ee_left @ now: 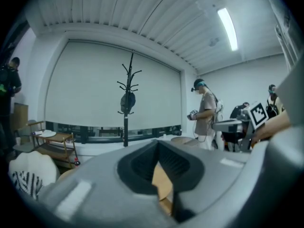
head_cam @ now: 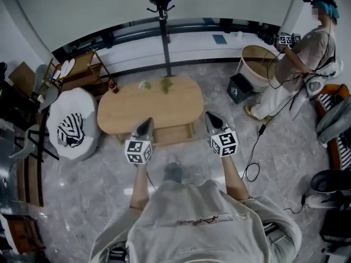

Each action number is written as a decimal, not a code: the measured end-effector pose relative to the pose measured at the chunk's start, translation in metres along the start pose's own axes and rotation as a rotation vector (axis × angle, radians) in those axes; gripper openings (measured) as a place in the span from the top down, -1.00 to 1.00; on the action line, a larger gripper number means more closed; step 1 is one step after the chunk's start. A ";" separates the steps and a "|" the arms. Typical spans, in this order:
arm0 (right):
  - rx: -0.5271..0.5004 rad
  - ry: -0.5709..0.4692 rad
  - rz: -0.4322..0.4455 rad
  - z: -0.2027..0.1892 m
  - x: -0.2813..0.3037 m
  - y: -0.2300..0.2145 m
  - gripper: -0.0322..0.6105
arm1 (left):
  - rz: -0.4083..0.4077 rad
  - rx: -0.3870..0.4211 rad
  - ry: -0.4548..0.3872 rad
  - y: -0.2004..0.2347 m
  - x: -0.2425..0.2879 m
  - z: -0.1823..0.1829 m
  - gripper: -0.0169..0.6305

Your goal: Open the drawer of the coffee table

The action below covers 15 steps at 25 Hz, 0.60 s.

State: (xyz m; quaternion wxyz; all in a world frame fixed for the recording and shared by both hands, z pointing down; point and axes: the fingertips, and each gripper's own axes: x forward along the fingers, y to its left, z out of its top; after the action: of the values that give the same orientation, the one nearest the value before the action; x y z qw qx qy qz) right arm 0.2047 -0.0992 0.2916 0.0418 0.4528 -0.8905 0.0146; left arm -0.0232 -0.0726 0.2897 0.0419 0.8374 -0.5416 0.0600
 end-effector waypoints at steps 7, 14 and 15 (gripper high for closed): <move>-0.003 -0.006 0.007 0.003 -0.011 0.011 0.89 | -0.006 0.024 0.004 -0.008 -0.012 0.003 0.95; 0.000 0.010 0.017 -0.008 -0.018 0.018 0.89 | -0.008 0.026 0.003 -0.013 -0.017 0.001 0.95; 0.002 0.014 0.015 -0.010 -0.019 0.018 0.89 | -0.008 0.028 0.002 -0.015 -0.018 0.000 0.95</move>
State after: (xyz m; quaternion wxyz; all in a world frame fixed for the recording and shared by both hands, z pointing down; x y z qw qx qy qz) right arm 0.2024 -0.0727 0.3003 0.0471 0.4458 -0.8937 0.0191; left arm -0.0171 -0.0501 0.2872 0.0313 0.8400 -0.5374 0.0683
